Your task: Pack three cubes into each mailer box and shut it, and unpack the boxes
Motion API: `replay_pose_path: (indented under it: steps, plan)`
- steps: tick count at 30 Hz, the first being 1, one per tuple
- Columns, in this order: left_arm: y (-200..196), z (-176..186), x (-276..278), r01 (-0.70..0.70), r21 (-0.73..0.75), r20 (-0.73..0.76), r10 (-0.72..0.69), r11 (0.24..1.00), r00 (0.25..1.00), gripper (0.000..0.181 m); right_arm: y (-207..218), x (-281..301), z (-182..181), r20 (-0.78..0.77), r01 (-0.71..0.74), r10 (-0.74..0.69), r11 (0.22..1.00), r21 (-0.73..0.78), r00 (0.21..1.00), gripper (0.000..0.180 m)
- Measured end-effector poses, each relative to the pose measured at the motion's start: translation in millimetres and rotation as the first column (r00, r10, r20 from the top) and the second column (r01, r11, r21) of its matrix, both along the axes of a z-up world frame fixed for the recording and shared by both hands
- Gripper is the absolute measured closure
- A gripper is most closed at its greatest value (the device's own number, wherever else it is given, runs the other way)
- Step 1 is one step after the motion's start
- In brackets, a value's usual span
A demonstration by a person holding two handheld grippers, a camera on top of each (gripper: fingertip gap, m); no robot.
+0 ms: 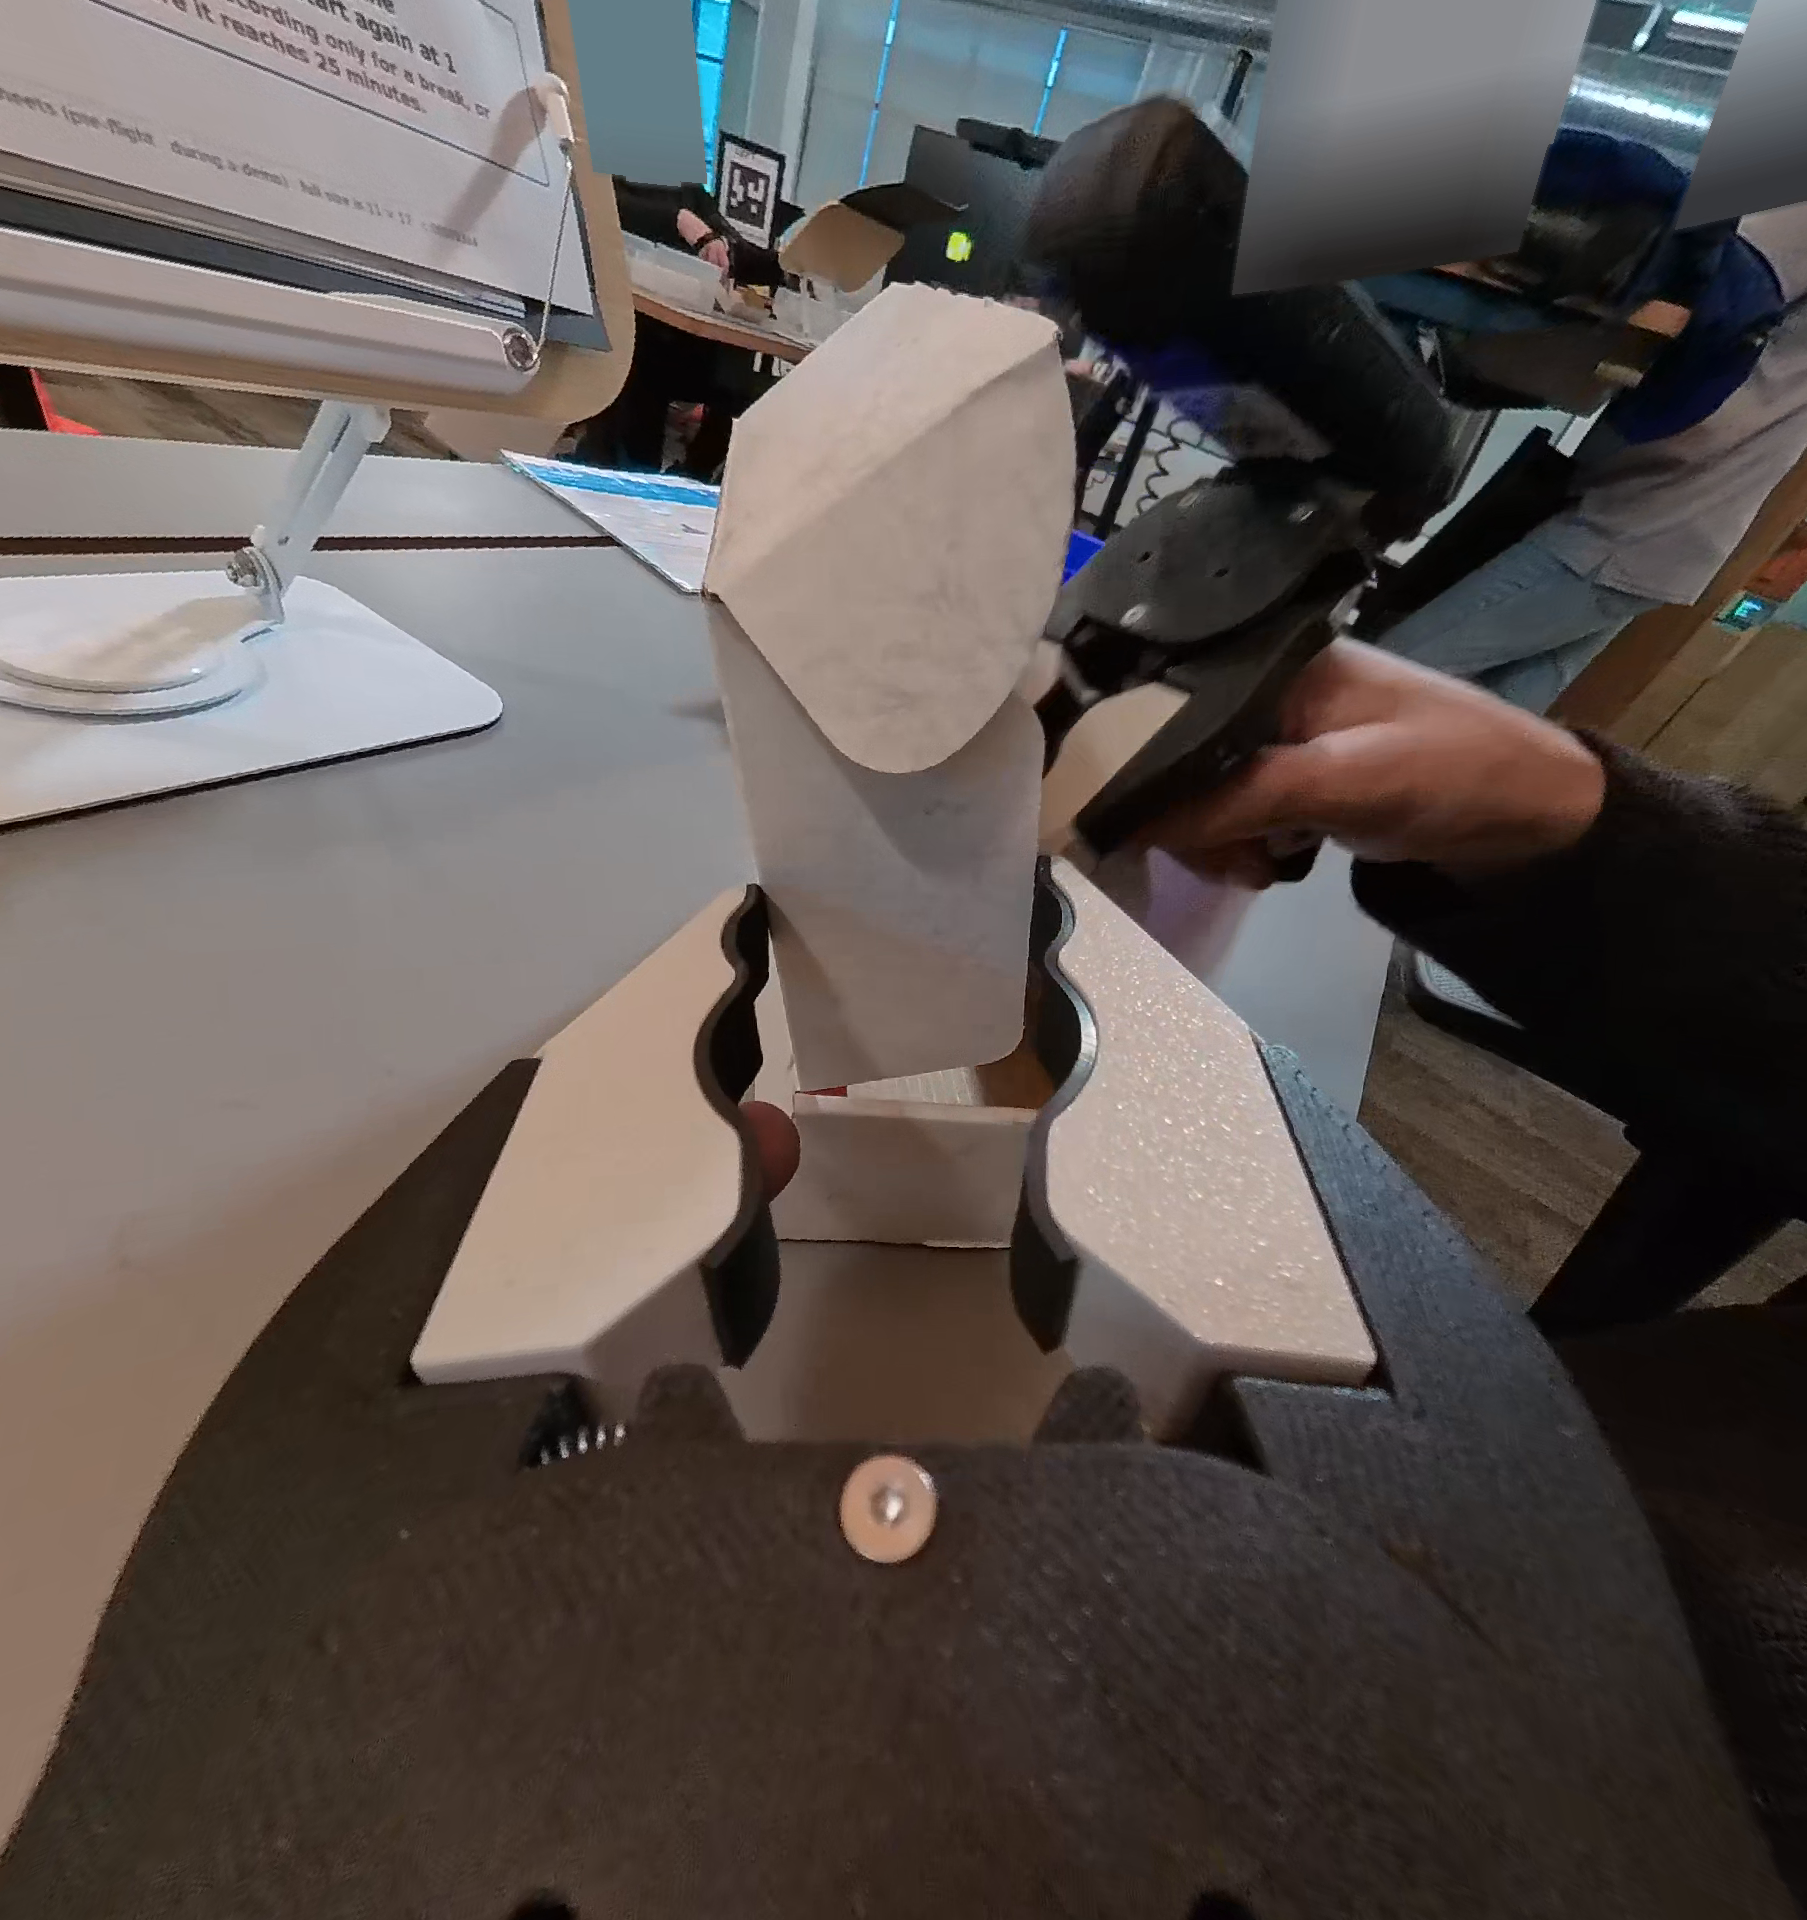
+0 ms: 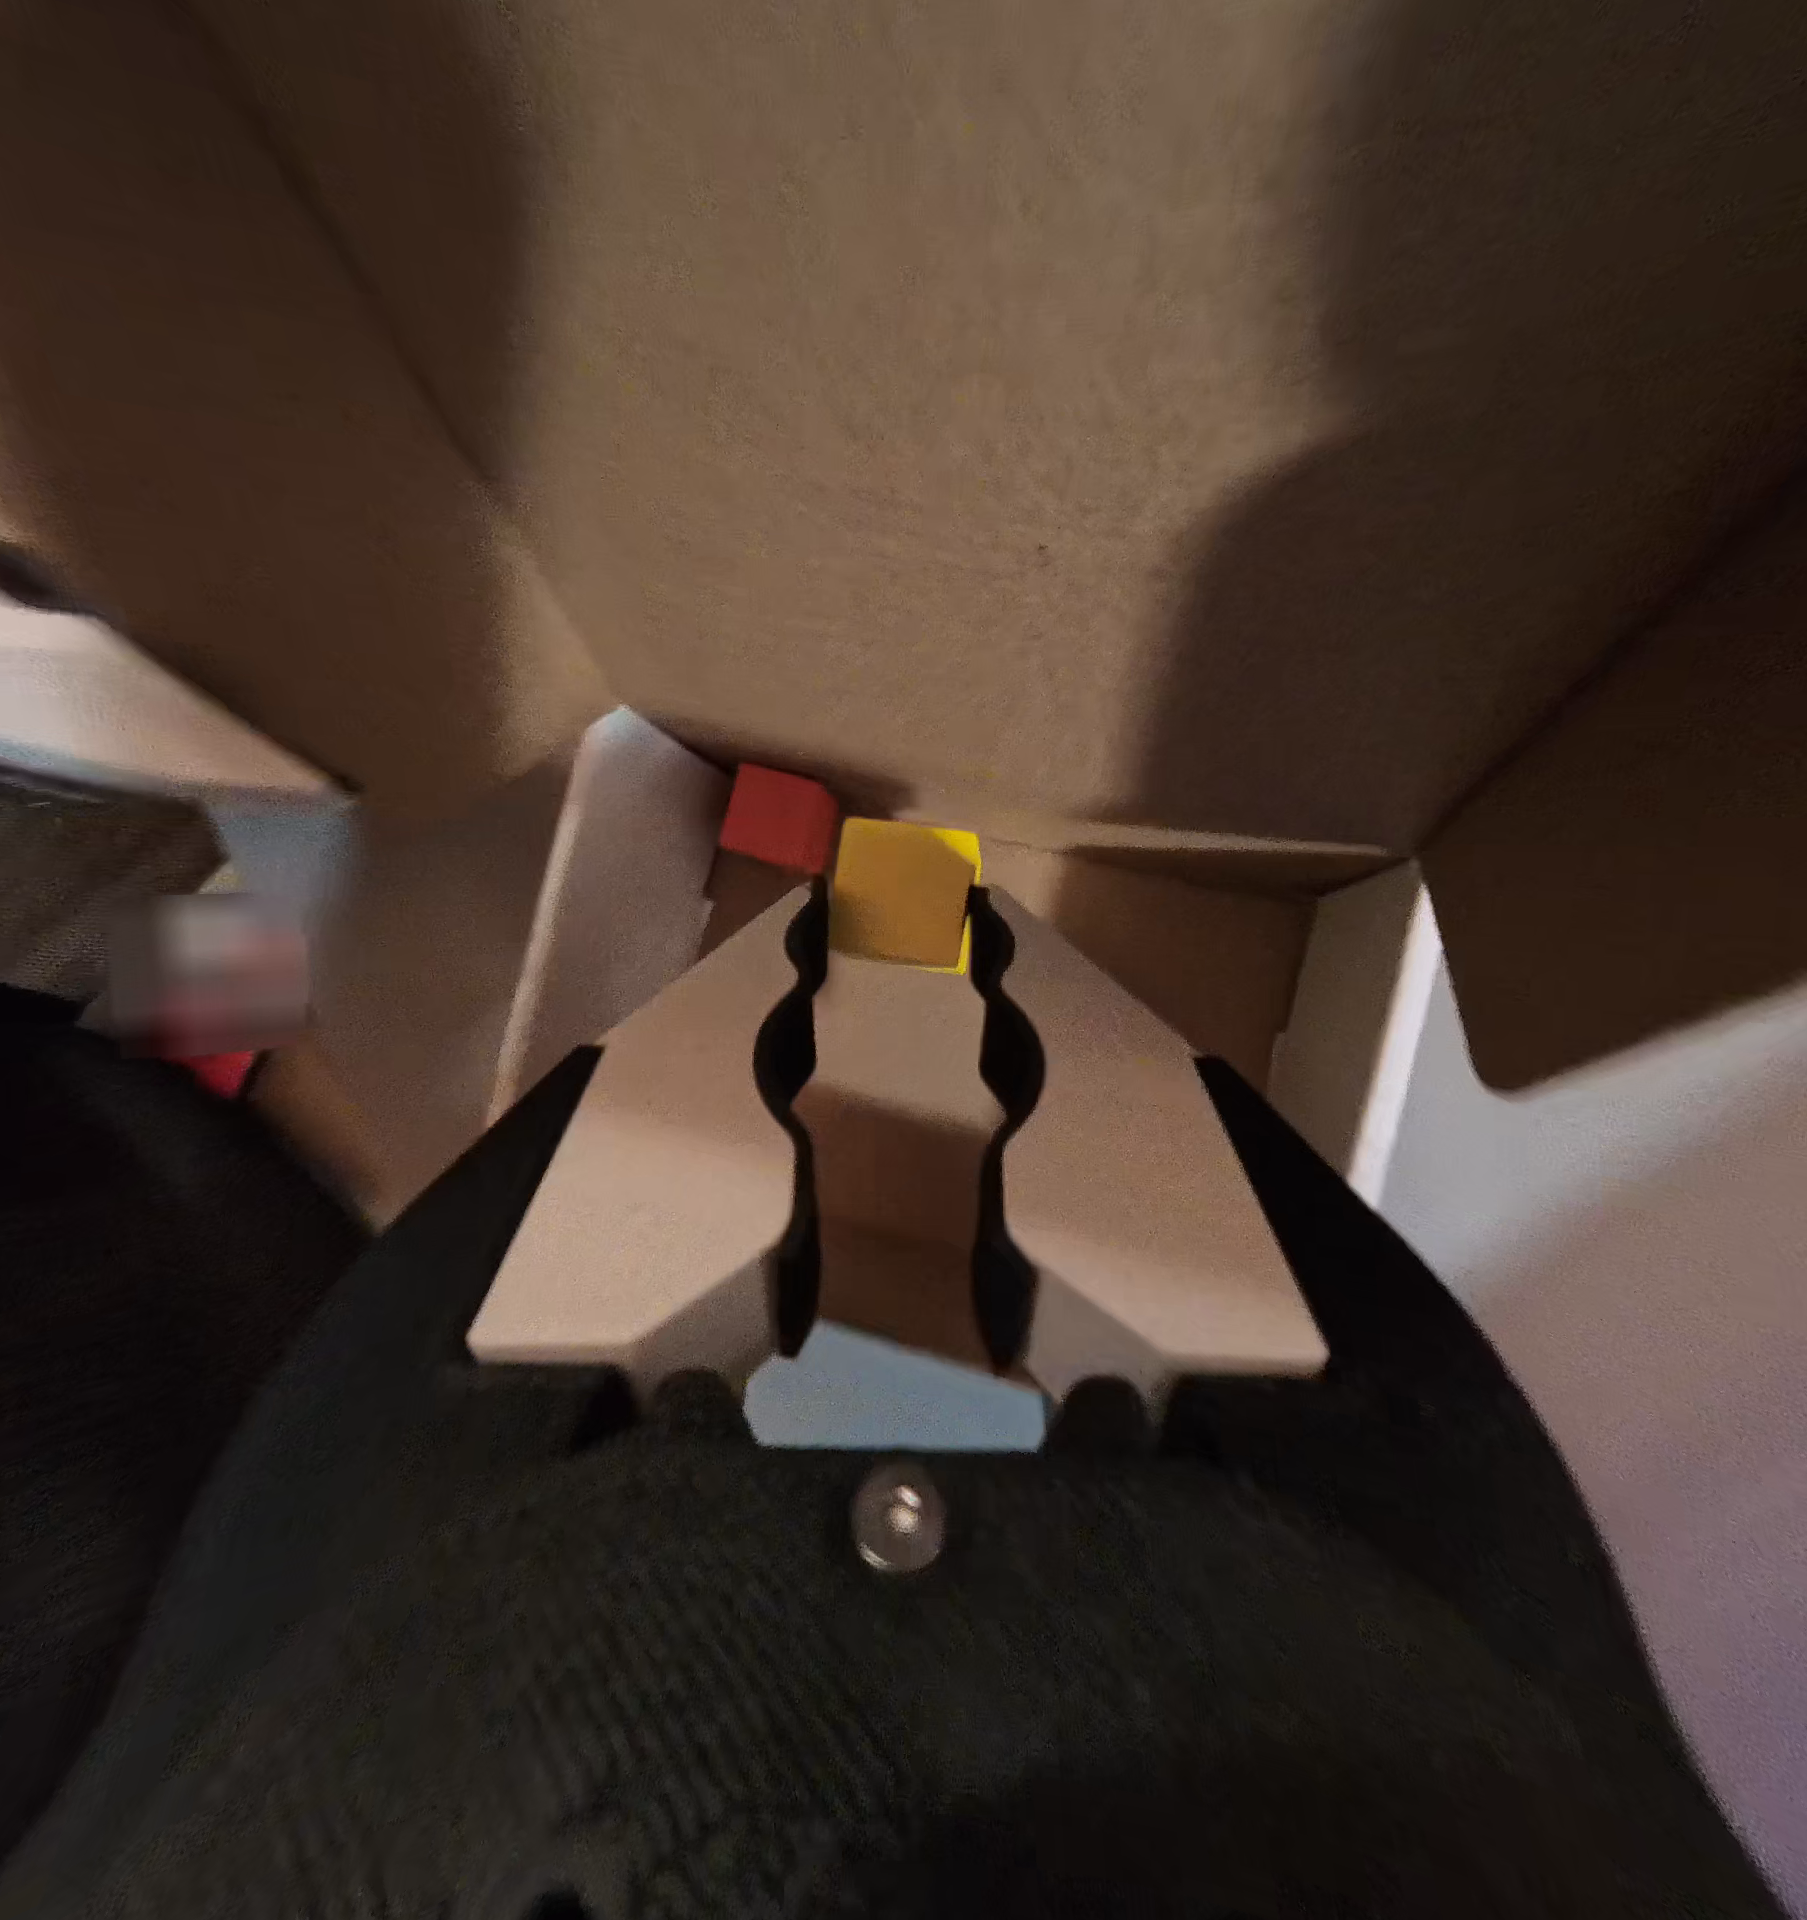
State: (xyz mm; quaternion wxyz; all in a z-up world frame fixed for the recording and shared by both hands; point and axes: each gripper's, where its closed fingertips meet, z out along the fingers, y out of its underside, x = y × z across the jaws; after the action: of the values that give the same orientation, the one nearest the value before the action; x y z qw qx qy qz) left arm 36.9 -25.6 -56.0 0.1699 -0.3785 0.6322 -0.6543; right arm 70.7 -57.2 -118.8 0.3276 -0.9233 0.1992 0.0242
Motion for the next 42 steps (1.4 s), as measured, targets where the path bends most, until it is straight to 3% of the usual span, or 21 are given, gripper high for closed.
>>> replay_pose_path:
  steps: [6,9,12,16,19,24,30,37,42]
  plan:
    - [-0.2,-0.1,-0.5,-0.003,0.005,0.004,0.003,1.000,1.000,0.132,-57.4,-6.7,73.7,0.031,0.056,-0.060,0.990,0.128,0.998,0.153]
    - [-0.4,0.0,-0.3,-0.004,0.003,0.004,0.004,1.000,1.000,0.132,-121.0,19.6,108.7,0.158,0.202,-0.220,0.972,0.120,0.963,0.153]
    - [-0.6,-0.1,-0.3,-0.007,0.007,0.005,0.007,1.000,1.000,0.131,-210.7,60.6,131.6,0.268,0.436,-0.446,0.894,0.099,0.854,0.153]
    - [-1.1,-0.3,0.0,-0.012,0.017,0.010,0.012,1.000,1.000,0.131,-311.6,83.7,102.7,0.197,0.637,-0.626,0.771,0.010,0.754,0.154]
    - [-1.2,-0.3,0.6,-0.015,0.018,0.011,0.015,1.000,1.000,0.131,-351.9,89.5,61.5,0.082,0.694,-0.690,0.717,-0.060,0.719,0.153]
    - [-1.9,-0.7,0.8,-0.020,0.033,0.019,0.019,0.999,1.000,0.132,-376.4,84.2,8.0,-0.008,0.689,-0.708,0.690,-0.223,0.707,0.153]
    - [-2.0,-0.9,0.4,-0.016,0.032,0.019,0.015,0.999,1.000,0.132,-372.9,74.3,-18.6,-0.054,0.633,-0.683,0.701,-0.328,0.729,0.153]
    - [-2.1,-1.3,0.4,-0.014,0.032,0.020,0.013,0.999,1.000,0.132,-375.7,65.5,-20.1,-0.073,0.618,-0.683,0.697,-0.364,0.727,0.145]
    - [-2.4,-1.3,0.8,-0.015,0.033,0.021,0.015,0.999,1.000,0.132,-369.7,71.2,17.8,0.002,0.657,-0.683,0.702,-0.275,0.731,0.146]
